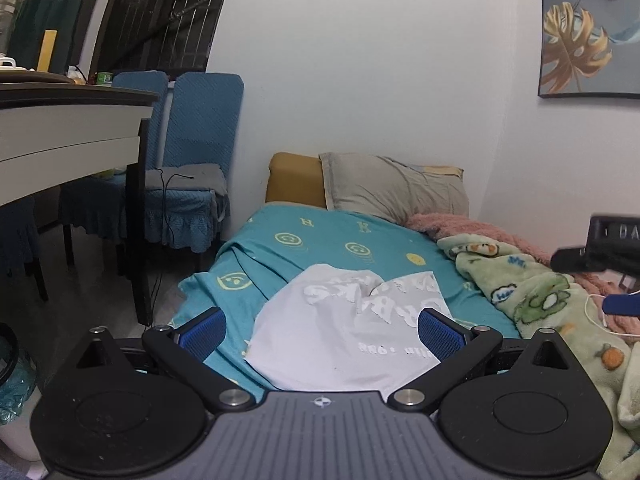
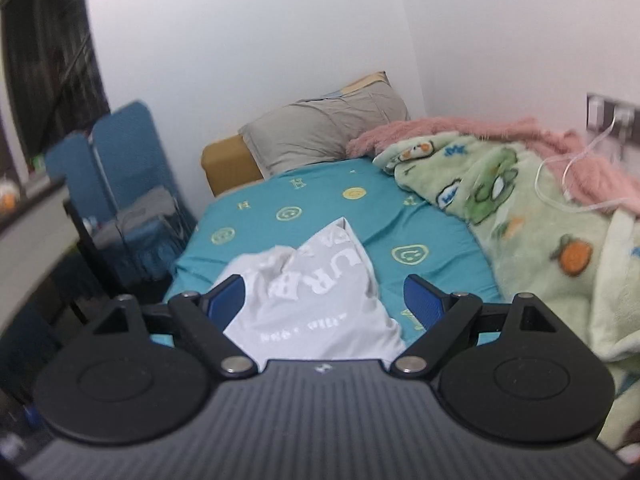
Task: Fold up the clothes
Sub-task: 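Move both grippers toward the crumpled white T-shirt on the bed, then close the left gripper on the shirt hem while the right gripper grasps the hem too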
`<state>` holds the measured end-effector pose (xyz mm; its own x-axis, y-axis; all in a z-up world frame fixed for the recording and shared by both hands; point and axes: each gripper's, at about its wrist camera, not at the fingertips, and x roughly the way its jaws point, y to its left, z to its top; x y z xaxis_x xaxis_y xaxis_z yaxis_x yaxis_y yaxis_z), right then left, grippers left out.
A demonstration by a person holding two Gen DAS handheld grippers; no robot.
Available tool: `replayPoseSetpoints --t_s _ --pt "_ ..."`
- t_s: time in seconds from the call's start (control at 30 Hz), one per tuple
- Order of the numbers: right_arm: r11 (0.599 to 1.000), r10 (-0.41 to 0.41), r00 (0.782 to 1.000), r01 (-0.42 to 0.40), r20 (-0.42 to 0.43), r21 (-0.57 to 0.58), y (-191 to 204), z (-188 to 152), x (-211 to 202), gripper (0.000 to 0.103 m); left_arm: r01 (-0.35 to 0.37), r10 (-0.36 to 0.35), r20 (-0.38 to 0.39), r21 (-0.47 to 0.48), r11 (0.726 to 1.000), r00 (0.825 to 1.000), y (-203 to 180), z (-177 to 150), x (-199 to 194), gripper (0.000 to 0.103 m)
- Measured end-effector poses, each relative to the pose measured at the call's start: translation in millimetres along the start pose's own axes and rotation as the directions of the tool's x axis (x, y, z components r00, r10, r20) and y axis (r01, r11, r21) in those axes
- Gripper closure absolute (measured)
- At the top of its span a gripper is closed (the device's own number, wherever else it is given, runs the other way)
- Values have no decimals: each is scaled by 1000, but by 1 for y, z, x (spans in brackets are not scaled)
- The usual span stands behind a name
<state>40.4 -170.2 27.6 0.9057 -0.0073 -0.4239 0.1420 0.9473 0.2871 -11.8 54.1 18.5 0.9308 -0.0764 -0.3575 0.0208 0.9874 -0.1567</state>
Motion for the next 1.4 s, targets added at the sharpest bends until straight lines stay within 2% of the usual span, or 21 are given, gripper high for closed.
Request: replayPoseSetpoints --t_s 0.07,0.13,0.27,0.33,0.47,0.57,0.63,0.73,0.8,0.9,0.97,1.03,1.1,1.13,1.2,1.3,1.4 --pt "1000 20 1000 -21 1 13 -6 8 12 15 -15 15 -4 39 999 1000 -6 -2 10 0" --pt "999 23 1000 -23 9 -23 -9 12 25 15 -39 43 -40 92 995 998 -14 -5 27 0" --pt "996 27 1000 -26 8 -85 -20 12 50 15 -16 45 -168 170 985 985 -28 -9 68 0" --pt "997 25 999 -26 -21 -73 -31 8 64 15 15 32 -235 195 981 971 -33 -10 90 0" --pt "999 11 993 -16 -119 -40 -51 -6 96 15 18 69 -326 257 966 943 -47 -23 135 1" --pt "1000 14 980 -14 -198 3 -67 -22 120 15 57 56 -375 284 957 925 -52 -44 164 6" --pt "1000 -1 964 6 -266 19 -76 -36 138 15 96 38 -421 294 951 906 -53 -57 180 12" --pt "999 -37 948 43 -315 13 -82 -50 159 15 141 6 -468 278 950 884 -50 -73 198 18" --pt "999 -30 953 35 -301 11 -81 -48 165 15 162 -2 -485 287 944 874 -51 -83 204 22" --pt "1000 -20 960 23 -280 8 -79 -45 174 15 143 21 -470 311 940 882 -53 -89 207 28" --pt "999 -42 961 38 -273 -20 -80 -46 181 15 131 36 -460 327 936 887 -55 -93 209 32" --pt "999 -52 957 46 -285 -29 -84 -50 187 15 119 52 -449 343 932 892 -57 -97 212 40" --pt "999 -49 949 46 -311 -18 -89 -53 196 15 106 67 -438 358 928 897 -58 -102 214 61" --pt "999 -44 945 44 -323 -7 -91 -55 199 15 100 70 -428 363 926 901 -59 -102 214 67" --pt "999 -36 941 40 -335 4 -91 -58 202 15 99 55 -393 360 928 918 -59 -94 209 85" --pt "1000 -26 945 23 -326 -12 -86 -60 199 15 142 -23 -334 337 931 942 -61 -79 194 88" --pt "999 1 954 -17 -298 -52 -75 -61 190 15 158 -67 -261 345 925 963 -66 -66 178 90"
